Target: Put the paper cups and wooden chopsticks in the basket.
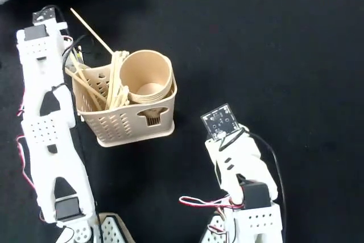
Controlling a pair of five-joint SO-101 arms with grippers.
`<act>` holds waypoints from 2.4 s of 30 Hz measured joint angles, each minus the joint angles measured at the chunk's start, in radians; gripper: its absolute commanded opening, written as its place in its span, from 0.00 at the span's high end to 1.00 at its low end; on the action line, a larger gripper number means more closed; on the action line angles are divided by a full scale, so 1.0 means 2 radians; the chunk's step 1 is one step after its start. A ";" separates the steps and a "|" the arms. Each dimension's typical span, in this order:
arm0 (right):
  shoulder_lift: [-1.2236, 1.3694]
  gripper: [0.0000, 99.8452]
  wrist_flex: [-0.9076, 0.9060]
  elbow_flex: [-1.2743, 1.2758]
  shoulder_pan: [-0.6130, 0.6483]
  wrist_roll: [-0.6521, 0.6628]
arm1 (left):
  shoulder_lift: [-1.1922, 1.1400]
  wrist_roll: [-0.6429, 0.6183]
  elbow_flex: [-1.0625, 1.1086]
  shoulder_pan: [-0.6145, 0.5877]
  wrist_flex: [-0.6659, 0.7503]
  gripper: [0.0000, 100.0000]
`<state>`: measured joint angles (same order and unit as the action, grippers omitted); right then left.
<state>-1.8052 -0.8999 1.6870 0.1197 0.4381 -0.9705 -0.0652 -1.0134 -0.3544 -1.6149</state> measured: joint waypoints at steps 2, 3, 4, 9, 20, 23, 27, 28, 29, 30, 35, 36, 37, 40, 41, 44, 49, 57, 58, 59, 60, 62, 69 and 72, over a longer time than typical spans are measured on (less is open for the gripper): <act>0.000 0.99 0.000 0.000 0.000 0.000 | -0.034 0.018 -0.045 0.000 -0.012 0.87; 0.000 0.99 0.000 0.000 0.000 0.000 | -0.050 0.027 -0.067 0.000 -0.018 0.90; 0.000 0.99 0.000 0.000 0.000 0.000 | -0.061 0.031 -0.088 0.001 -0.023 0.93; 0.000 0.99 0.000 0.000 0.000 0.000 | -0.124 0.036 -0.191 -0.004 -0.048 0.97; 0.000 0.99 0.000 0.000 0.000 0.000 | -0.162 0.036 -0.308 -0.008 -0.071 0.96; 0.000 0.99 0.000 0.000 0.000 0.000 | -0.160 0.036 -0.311 -0.012 -0.071 0.95; 0.000 0.99 0.000 0.000 0.000 0.000 | -0.138 0.037 -0.301 -0.025 -0.070 0.87; 0.000 0.99 0.000 0.000 0.000 0.000 | -0.137 0.037 -0.290 -0.028 -0.071 0.85; 0.000 0.99 0.000 0.000 0.000 0.000 | -0.136 0.036 -0.279 -0.030 -0.071 0.83; 0.000 0.99 0.000 0.000 0.000 0.000 | -0.126 0.036 -0.267 -0.031 -0.071 0.81; 0.000 0.99 0.000 0.000 0.000 0.000 | -0.083 0.036 -0.193 -0.022 -0.071 0.74; 0.000 0.99 0.000 0.000 0.000 0.000 | -0.080 0.036 -0.180 -0.016 -0.071 0.74; 0.000 0.99 0.000 0.000 0.000 0.000 | -0.079 0.036 -0.170 -0.011 -0.071 0.74; 0.000 0.99 0.000 0.000 0.000 0.000 | -0.079 0.036 -0.152 0.000 -0.071 0.74; 0.000 0.99 0.000 0.000 0.000 0.000 | -0.079 0.036 -0.147 0.001 -0.069 0.74; 0.000 0.99 0.000 0.000 0.000 0.000 | -0.078 0.036 -0.124 0.004 -0.069 0.74; 0.000 0.99 0.000 0.000 0.000 0.000 | -0.076 0.036 -0.069 0.008 -0.064 0.74; 0.000 0.99 0.000 0.000 0.000 0.000 | -0.096 0.036 -0.083 0.015 -0.062 0.98; 0.000 0.99 0.000 0.000 0.000 0.000 | -0.101 0.035 -0.086 0.019 -0.062 0.96; 0.000 0.99 0.000 0.000 0.000 0.000 | -0.104 0.035 -0.090 0.021 -0.062 0.96; 0.000 0.99 0.000 0.000 0.000 0.000 | -0.108 0.035 -0.094 0.022 -0.063 0.97; 0.000 0.99 0.000 0.000 0.000 0.000 | -0.113 0.036 -0.101 0.021 -0.064 0.97; 0.000 0.99 0.000 0.000 0.000 0.000 | -0.097 0.036 -0.120 0.005 -0.071 0.97; 0.000 0.99 0.000 0.000 0.000 0.000 | -0.078 0.038 -0.110 -0.015 -0.070 0.97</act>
<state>-1.8052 -0.8999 1.6870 0.1197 0.4381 -1.1270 0.0100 -1.2344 -0.3851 -1.7545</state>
